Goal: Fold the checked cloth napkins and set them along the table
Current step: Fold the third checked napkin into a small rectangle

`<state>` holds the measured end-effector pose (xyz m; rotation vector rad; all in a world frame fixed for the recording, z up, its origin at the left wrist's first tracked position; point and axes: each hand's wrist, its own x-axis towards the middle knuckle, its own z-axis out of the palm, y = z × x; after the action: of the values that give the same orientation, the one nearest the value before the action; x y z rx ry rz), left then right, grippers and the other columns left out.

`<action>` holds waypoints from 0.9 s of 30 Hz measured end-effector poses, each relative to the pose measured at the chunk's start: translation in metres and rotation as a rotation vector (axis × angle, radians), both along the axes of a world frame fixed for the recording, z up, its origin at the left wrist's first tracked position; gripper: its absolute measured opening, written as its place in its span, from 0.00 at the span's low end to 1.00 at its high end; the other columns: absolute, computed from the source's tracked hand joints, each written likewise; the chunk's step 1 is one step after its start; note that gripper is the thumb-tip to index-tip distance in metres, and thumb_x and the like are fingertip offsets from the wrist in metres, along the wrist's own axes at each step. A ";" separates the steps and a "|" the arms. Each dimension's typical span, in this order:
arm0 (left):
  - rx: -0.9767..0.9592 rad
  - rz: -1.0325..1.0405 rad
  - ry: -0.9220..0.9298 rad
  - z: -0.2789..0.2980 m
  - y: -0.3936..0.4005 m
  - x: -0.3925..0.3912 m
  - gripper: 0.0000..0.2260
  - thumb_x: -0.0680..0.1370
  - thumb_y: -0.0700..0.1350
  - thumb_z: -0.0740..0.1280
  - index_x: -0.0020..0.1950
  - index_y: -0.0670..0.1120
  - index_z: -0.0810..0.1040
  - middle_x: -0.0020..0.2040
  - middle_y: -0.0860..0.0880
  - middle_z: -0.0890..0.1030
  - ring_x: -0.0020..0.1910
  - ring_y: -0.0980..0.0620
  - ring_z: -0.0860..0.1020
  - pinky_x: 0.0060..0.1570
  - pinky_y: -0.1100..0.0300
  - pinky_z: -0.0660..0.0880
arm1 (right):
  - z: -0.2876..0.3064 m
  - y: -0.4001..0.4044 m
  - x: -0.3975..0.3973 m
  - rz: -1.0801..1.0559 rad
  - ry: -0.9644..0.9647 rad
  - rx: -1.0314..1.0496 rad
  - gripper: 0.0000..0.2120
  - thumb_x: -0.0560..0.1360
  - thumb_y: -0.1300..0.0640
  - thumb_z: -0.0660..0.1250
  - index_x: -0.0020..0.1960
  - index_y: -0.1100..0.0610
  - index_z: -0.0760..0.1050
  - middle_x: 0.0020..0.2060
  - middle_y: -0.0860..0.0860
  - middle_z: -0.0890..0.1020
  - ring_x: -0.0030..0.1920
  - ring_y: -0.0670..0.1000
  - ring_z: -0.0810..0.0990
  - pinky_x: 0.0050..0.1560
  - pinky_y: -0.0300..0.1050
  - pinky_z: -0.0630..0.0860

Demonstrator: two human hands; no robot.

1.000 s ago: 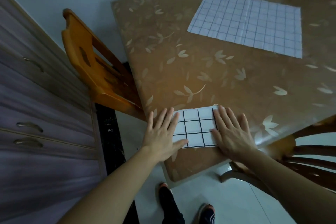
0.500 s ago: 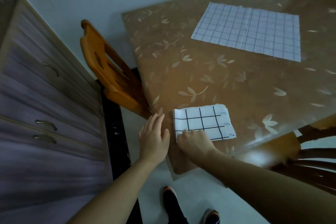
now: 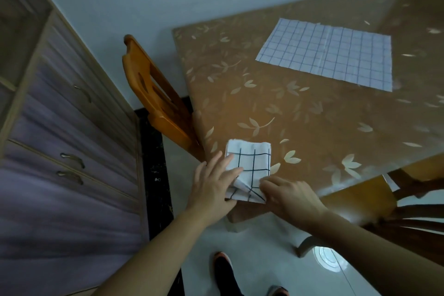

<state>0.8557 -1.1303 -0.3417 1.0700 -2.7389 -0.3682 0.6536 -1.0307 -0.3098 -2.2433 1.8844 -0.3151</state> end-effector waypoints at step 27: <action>0.687 0.340 0.425 -0.006 0.004 -0.023 0.09 0.74 0.52 0.72 0.54 0.57 0.80 0.45 0.57 0.85 0.43 0.58 0.83 0.46 0.55 0.81 | -0.039 0.001 -0.024 -0.411 -0.411 0.242 0.16 0.79 0.52 0.62 0.33 0.55 0.72 0.34 0.48 0.71 0.36 0.46 0.71 0.35 0.42 0.65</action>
<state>0.8323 -1.1262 -0.3474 1.3674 -2.0309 -1.3557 0.6291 -1.0297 -0.3484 -1.4910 2.0047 -0.5292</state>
